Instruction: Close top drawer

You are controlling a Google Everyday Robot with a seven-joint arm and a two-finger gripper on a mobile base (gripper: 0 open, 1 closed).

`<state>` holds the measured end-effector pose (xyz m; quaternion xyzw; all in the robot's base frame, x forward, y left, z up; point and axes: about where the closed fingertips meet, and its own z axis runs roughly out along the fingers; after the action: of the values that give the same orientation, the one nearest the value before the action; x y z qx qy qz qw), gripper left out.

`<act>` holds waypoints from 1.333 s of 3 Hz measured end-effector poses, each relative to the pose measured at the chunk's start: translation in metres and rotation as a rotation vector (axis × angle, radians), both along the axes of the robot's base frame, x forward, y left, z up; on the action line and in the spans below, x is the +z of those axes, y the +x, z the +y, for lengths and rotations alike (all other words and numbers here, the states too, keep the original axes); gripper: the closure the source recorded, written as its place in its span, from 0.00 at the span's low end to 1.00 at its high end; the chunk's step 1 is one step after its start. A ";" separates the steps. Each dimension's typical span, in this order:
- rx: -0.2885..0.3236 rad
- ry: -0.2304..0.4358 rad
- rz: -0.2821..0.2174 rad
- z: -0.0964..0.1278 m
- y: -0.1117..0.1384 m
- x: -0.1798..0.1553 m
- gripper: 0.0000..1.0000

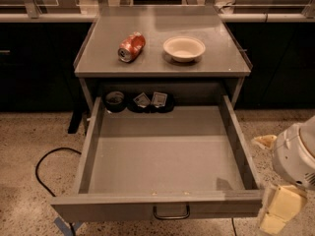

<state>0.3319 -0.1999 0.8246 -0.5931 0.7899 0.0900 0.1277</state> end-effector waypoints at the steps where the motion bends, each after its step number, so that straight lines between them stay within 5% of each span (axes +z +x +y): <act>1: 0.025 0.070 0.079 0.014 -0.022 -0.042 0.00; 3: 0.144 0.216 0.338 0.052 -0.112 -0.146 0.00; 4: 0.144 0.216 0.338 0.052 -0.111 -0.146 0.00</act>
Offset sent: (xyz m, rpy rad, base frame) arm -0.1331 0.0633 -0.1737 0.2538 0.4202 0.1646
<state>0.2206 -0.1483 0.6790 -0.6073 0.7415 0.2811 0.0494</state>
